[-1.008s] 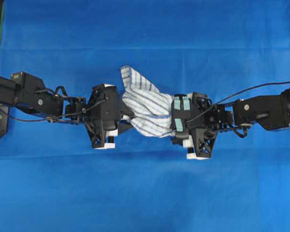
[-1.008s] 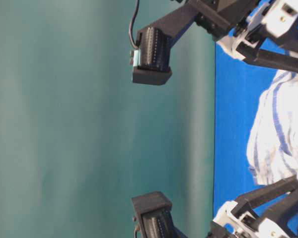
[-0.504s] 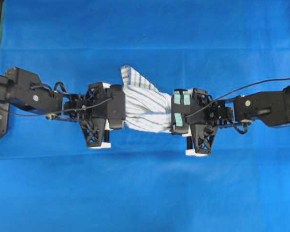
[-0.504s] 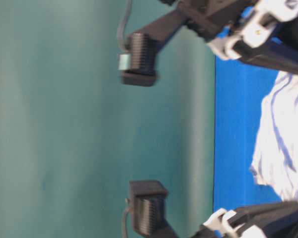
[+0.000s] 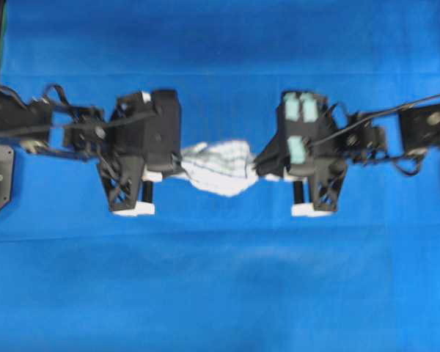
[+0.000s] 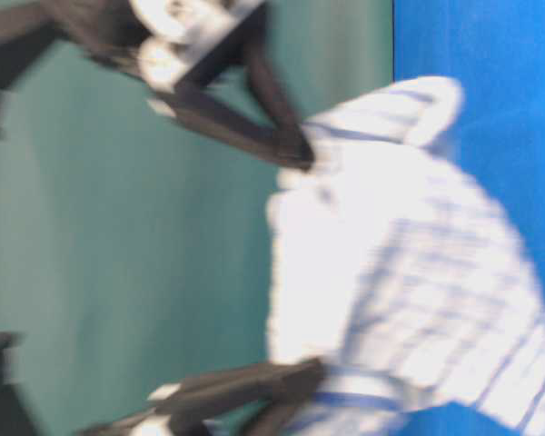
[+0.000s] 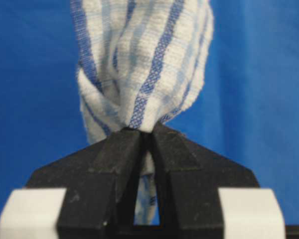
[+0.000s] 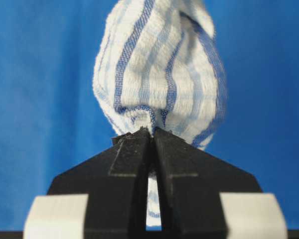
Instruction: Lift the towel with both arms.
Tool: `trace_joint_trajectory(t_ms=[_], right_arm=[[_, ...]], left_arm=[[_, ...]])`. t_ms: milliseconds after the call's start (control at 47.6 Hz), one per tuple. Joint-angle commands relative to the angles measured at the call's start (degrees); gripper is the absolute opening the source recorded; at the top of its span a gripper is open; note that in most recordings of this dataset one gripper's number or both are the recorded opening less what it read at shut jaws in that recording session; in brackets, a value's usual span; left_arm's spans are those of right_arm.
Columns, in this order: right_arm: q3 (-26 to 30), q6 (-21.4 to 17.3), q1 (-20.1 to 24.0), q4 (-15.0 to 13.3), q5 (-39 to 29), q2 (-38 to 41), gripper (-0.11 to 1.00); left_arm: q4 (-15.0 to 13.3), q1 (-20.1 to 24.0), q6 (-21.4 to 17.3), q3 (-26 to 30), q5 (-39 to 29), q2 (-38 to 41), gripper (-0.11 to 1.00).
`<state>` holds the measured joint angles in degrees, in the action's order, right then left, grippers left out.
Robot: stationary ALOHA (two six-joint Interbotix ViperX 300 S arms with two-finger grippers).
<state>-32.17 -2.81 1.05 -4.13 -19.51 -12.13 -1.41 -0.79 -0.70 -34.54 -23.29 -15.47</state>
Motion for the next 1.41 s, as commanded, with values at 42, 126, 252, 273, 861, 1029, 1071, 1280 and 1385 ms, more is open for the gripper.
trace_joint_trajectory(t_ms=[42,126,252,273,861,1029,1071,1280,1385], right_arm=[[4.83,-0.18,-0.35,-2.29,-5.01,-5.45,0.04],[7.03,-0.18,-0.35,-3.34,-7.38,-7.91,0.04],[10.46,-0.18,-0.35,-4.48,-10.02,-10.90,0.04],[10.99,-0.09,-0.35,-4.48,-10.37,-11.34,0.04],[13.45,0.26,-0.35,-4.48,-13.71,-10.99,0.04],[13.54,0.18,-0.79,-4.48,-13.62,-11.07,0.04],[13.54,0.18,-0.88,-4.48,-13.71,-10.99,0.05],[13.18,0.00,-0.88,-4.83,-14.24,-10.99,0.62],[13.18,-0.18,-0.88,-5.10,-14.77,-10.90,0.68]], left_arm=[[0.35,0.79,-0.09,5.45,-5.54,-5.19,0.04],[0.62,1.23,-0.18,7.47,-7.82,-7.12,0.04],[0.70,1.85,-0.18,10.55,-11.16,-10.02,0.04],[0.70,1.93,-0.18,11.34,-11.69,-10.72,0.04],[0.70,2.20,-2.64,12.83,-10.72,-12.57,0.05],[0.70,3.25,-2.64,12.48,-9.76,-13.10,0.35],[0.70,3.60,-2.64,12.30,-9.58,-13.36,0.47],[0.44,3.96,-2.64,11.43,-9.40,-14.59,0.85],[0.35,3.87,-2.46,10.99,-9.49,-14.77,0.85]])
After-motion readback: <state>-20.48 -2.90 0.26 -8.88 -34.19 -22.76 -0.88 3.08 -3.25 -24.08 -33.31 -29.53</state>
